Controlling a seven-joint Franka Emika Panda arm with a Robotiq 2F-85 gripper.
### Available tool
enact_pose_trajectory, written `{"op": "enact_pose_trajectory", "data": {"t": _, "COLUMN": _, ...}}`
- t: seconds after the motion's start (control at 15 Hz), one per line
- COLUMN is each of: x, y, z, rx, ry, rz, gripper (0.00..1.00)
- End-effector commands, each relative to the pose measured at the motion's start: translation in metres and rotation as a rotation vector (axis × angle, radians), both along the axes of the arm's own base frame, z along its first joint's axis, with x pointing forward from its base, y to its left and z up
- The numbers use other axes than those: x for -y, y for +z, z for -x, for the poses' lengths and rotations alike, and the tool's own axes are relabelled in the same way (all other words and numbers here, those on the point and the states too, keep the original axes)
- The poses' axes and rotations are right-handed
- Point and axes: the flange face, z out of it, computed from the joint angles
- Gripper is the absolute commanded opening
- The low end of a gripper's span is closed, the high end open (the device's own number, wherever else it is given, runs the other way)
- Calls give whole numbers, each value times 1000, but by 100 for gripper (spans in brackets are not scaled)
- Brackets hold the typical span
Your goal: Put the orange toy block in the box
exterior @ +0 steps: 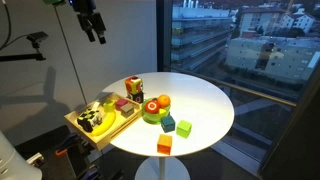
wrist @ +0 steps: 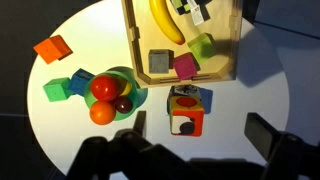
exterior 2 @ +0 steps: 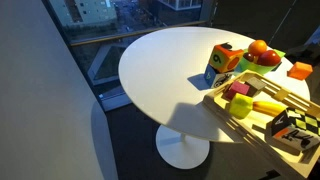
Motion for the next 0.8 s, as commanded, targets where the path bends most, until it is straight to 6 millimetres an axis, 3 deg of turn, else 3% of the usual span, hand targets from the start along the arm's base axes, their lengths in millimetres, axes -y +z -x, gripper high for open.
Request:
{"op": "enact_pose_trajectory", "data": {"t": 0.0, "x": 0, "y": 1, "z": 0, "rx": 0, "ry": 0, "rz": 0, "gripper": 100}}
{"op": "enact_pose_trajectory", "data": {"t": 0.33, "x": 1, "y": 0, "z": -1, "rx": -7, "ry": -1, "rz": 0, "gripper": 100}}
{"op": "enact_pose_trajectory", "data": {"t": 0.73, "x": 15, "y": 3, "z": -15, "rx": -25, "ry": -35, "rz": -15, "gripper": 100}}
